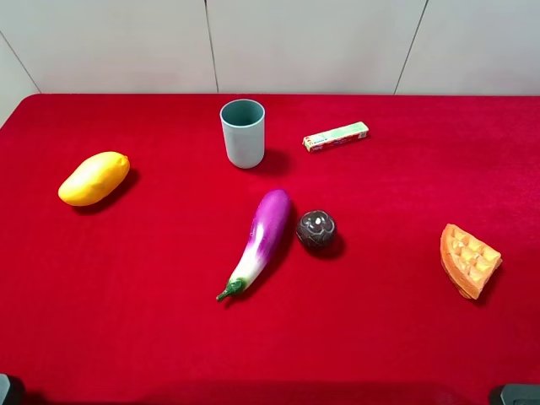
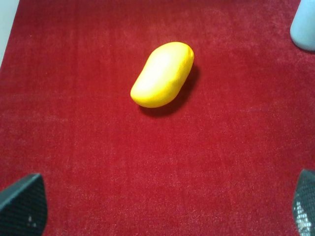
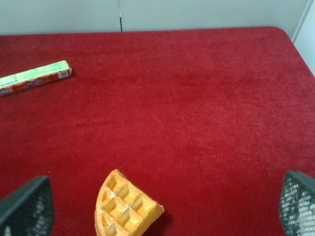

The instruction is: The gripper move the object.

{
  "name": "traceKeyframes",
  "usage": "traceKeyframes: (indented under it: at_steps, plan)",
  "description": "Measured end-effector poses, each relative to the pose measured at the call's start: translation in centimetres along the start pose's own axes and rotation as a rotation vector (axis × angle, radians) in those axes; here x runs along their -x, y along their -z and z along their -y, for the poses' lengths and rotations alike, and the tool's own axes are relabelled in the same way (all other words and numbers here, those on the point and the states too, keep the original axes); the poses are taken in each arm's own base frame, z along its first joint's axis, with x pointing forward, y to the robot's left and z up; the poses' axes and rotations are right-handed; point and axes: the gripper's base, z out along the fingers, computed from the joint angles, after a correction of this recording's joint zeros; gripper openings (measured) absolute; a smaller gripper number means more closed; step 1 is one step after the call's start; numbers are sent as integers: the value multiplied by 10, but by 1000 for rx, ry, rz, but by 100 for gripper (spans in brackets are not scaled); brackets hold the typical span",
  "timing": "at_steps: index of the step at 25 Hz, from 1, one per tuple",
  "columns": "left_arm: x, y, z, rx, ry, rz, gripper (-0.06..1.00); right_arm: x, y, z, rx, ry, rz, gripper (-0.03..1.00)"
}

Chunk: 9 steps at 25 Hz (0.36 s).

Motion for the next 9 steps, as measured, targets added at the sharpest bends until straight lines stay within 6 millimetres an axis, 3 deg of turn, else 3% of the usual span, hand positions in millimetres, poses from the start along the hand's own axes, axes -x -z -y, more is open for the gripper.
traceKeyframes:
  at_steps: [9]
  plan:
    - [0, 0, 0, 0, 0, 0, 99, 0, 0, 0, 0, 0, 0, 69]
